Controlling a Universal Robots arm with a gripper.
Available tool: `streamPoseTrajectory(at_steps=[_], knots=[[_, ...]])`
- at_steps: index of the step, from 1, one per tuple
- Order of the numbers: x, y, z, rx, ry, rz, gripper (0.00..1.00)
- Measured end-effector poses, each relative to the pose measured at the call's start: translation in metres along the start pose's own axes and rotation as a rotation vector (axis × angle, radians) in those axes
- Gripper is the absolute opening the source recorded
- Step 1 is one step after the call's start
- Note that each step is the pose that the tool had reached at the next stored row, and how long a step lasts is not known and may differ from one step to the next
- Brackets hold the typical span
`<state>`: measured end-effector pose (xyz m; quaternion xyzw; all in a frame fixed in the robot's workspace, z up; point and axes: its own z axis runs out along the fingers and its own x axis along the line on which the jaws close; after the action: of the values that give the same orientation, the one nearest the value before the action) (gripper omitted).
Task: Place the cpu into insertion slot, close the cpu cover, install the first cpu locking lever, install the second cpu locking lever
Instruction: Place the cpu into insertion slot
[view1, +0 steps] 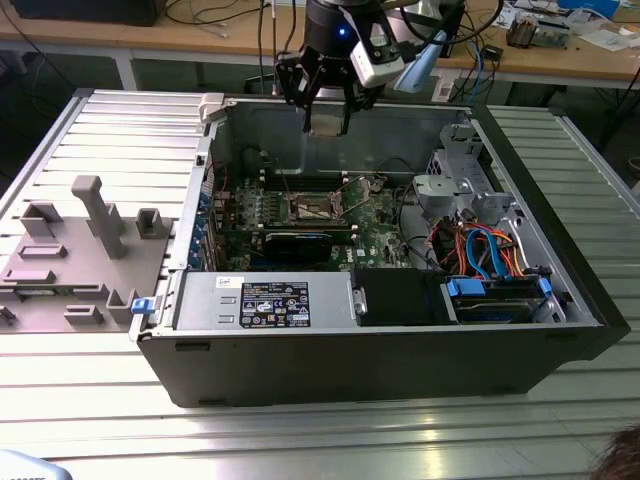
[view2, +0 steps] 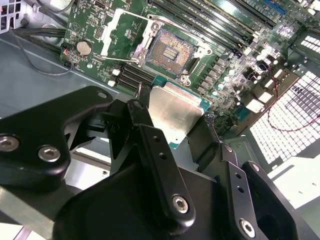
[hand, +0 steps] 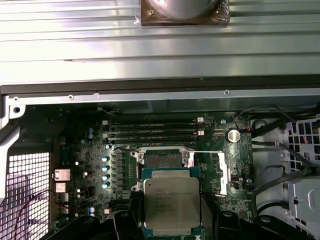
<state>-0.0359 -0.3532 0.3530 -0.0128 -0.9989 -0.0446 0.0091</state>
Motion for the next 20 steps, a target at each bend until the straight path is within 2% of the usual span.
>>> streamPoseTrajectory(at_steps=[20], knots=[[-0.0001, -0.0004, 0.005, 0.0, 0.0, 0.0, 0.55]])
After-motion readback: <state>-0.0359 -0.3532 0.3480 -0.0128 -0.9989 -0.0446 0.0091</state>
